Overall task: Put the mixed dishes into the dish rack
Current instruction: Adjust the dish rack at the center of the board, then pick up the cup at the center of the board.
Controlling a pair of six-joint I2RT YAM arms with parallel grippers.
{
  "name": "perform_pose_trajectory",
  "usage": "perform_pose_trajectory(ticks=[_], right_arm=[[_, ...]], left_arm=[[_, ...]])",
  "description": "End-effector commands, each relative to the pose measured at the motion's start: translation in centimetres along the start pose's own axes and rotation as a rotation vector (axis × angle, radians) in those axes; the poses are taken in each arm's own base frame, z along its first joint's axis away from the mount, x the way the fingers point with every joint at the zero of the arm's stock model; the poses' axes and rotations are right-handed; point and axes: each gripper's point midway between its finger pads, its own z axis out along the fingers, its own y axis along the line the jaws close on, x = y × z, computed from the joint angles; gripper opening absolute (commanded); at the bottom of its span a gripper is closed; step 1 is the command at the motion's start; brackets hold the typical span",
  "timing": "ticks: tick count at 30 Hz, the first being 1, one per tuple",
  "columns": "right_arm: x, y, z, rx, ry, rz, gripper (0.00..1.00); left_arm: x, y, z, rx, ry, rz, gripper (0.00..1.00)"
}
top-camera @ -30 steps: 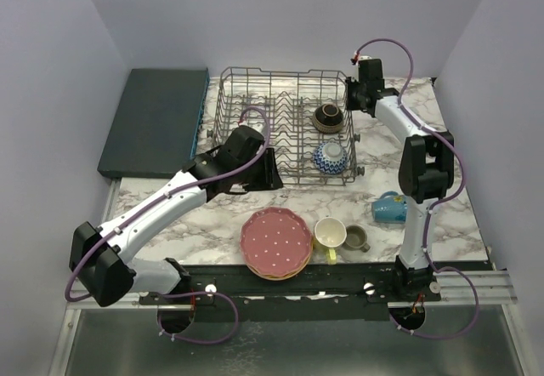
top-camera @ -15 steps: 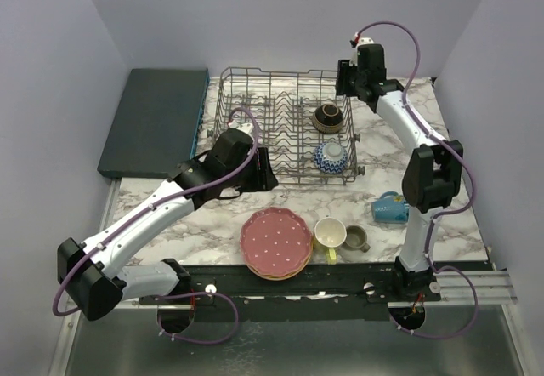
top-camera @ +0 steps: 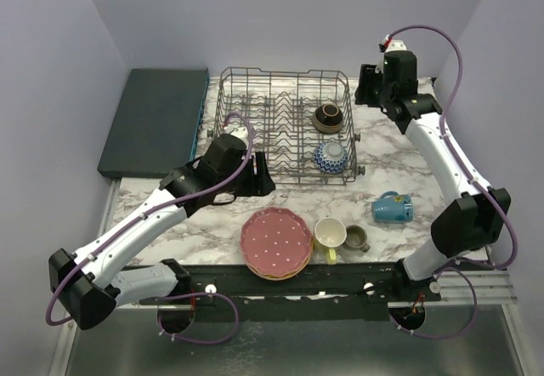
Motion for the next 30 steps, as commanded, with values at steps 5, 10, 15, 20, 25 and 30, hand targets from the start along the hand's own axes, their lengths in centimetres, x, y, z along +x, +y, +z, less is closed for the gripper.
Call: perform_pose_trajectory(ticks=[5, 10, 15, 20, 25, 30], right_arm=[[5.7, -3.0, -6.1, 0.124, 0.179, 0.066, 0.62], [8.2, -4.1, -9.3, 0.175, 0.246, 0.115, 0.7], [12.8, -5.5, -11.5, 0.224, 0.371, 0.173, 0.74], [16.4, -7.4, -13.2, 0.291, 0.455, 0.255, 0.76], [18.6, -9.6, -13.9, 0.372, 0.488, 0.367, 0.78], [21.2, -11.6, -13.6, 0.416, 0.543, 0.468, 0.8]], left_arm=[[0.9, 0.2, -0.7, 0.042, 0.0, 0.029, 0.68], [1.7, 0.1, -0.8, 0.074, 0.003, 0.022, 0.74], [2.4, 0.3, -0.8, 0.09, 0.001, 0.026, 0.82], [3.0, 0.6, -0.7, 0.102, 0.005, 0.032, 0.87], [4.0, 0.9, -0.4, 0.121, 0.017, 0.034, 0.93], [4.5, 0.6, -0.4, 0.146, 0.043, 0.048, 0.99]])
